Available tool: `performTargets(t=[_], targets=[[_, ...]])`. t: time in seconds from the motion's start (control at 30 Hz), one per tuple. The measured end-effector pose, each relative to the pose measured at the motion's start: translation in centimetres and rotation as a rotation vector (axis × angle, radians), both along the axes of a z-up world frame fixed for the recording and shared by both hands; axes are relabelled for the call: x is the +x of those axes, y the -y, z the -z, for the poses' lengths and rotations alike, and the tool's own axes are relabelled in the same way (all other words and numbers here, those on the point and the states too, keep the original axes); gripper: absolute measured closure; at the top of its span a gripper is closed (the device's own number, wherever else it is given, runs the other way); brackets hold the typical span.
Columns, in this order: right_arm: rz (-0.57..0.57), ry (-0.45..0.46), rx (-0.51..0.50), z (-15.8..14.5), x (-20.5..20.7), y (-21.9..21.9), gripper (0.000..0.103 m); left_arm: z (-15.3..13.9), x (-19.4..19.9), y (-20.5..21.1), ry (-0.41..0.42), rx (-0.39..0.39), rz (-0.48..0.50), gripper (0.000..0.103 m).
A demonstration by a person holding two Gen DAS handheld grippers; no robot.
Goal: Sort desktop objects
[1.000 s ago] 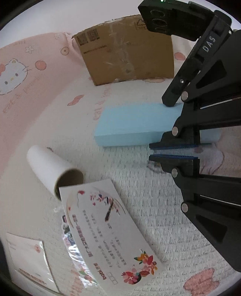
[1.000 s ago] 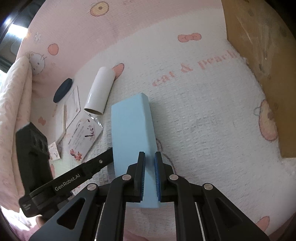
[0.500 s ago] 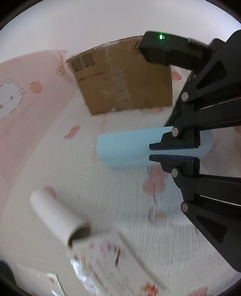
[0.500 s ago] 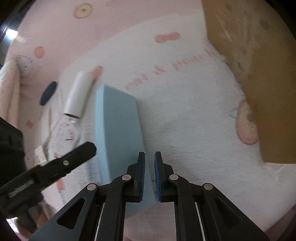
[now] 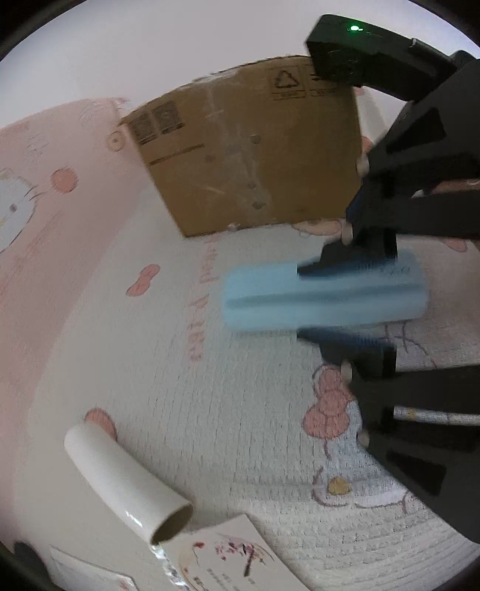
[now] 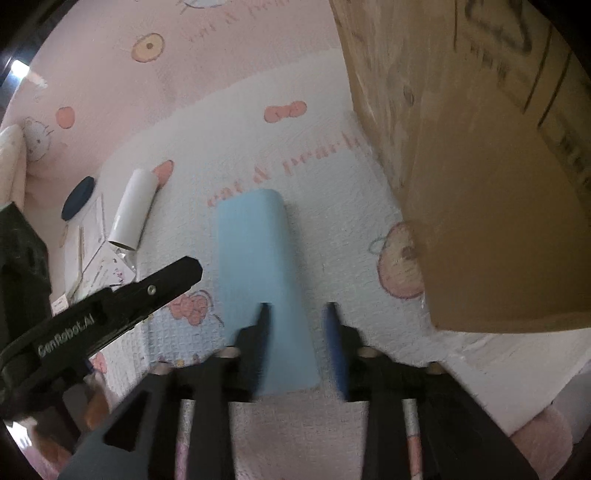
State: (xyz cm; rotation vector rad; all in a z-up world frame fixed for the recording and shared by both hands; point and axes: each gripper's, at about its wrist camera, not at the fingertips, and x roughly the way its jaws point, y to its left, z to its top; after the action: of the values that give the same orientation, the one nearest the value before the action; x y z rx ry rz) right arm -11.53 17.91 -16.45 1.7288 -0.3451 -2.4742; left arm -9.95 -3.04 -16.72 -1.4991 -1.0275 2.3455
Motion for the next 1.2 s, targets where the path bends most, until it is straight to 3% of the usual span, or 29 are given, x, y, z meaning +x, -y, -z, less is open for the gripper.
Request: performTargets(t=[0.03,0.1,0.6,0.83,0.97,1.2], targets=[[-0.009,-0.009,-0.01,0.0,0.0,0.0,0.049,0.0,0.1,0.3,-0.007,0.006,-0.021,0.053],[-0.028,-0.013,-0.015,0.1,-0.2,0.2,0.048,0.1,0.2,0.7,-0.013,0.01,-0.048,0.048],[-0.119,0.042,-0.089,3.3,-2.2,0.7,0.048,2.3,-1.2,-0.3,0.059,0.002,-0.052,0.048],[-0.149,0.061,-0.163,3.8,-2.8,0.6,0.063,3.6,-1.9,-1.3,0.09,0.094,-0.01,0.048],[-0.135,0.067,-0.192,4.1,-2.8,0.7,0.064,3.6,-1.6,-1.7,0.089,0.098,0.007,0.048],[-0.168,0.091,-0.208,4.2,-2.8,3.3,0.064,3.2,-0.3,0.3,0.098,0.07,-0.056,0.049]])
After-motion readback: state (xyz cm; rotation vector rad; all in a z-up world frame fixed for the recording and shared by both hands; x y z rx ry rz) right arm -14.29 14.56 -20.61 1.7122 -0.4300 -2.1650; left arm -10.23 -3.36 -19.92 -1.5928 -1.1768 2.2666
